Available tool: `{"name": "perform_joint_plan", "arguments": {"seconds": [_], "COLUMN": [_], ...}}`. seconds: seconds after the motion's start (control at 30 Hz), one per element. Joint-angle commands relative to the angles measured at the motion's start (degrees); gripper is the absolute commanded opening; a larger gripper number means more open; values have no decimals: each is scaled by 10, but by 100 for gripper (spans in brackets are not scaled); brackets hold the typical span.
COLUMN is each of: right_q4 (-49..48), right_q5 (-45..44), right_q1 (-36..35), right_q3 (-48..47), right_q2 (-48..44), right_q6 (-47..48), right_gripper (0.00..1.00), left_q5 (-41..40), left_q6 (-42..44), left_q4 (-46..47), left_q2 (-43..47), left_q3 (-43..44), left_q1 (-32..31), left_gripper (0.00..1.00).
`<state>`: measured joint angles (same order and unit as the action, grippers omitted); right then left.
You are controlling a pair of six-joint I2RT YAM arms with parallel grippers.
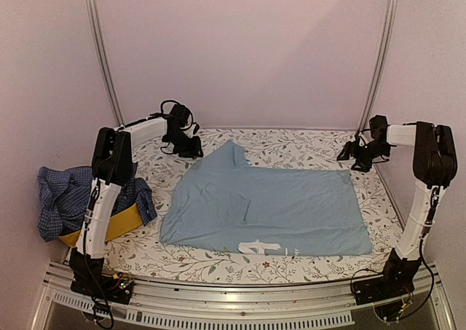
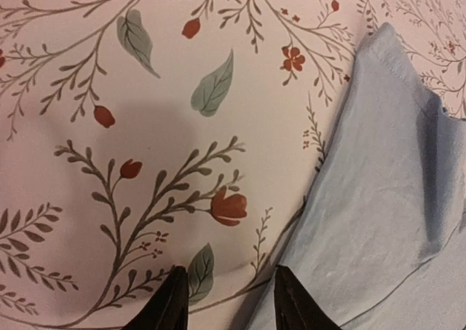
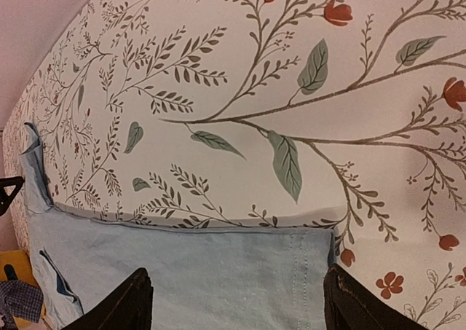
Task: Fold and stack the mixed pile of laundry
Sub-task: Pick up the 1/3-folded T-shirt from the center of the board.
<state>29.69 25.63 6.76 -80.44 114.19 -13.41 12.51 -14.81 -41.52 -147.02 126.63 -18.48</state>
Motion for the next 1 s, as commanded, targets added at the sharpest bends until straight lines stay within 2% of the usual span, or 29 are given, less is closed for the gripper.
{"name": "perform_joint_plan", "arguments": {"seconds": [0.0,0.17,0.3,0.43,0.57,0.73,0.77,0.83,0.97], "right_q4": [15,27,39,42,45,40,38,30,20], "right_q5": [-40,-57,-73,-67,-50,-24,-22,-17,-12], "right_q1": [0,0,0,0,-3,-9,-9,-9,-8], "right_q3": [-25,-28,-27,-19,0,29,30,30,0], "right_q2": [29,38,45,46,48,31,29,22,24], "right_q6": [29,43,56,62,64,64,65,68,81], "right_gripper": [79,79,78,75,69,67,67,67,67], "left_q5": [-30,-35,-77,-122,-147,-157,-152,-131,-62], "left_q6": [48,79,87,74,62,54,51,51,35], "left_q4": [-64,-59,-69,-96,-94,-87,-78,-46,3], "left_q2": [17,53,59,69,113,169,177,189,171], "left_q3": [-28,-98,-126,-152,-224,-289,-289,-283,-207], "left_q1": [-7,-24,-33,-32,-28,-17,-15,-10,-1], "left_gripper": [38,36,31,19,2,0,6,25,42]}}
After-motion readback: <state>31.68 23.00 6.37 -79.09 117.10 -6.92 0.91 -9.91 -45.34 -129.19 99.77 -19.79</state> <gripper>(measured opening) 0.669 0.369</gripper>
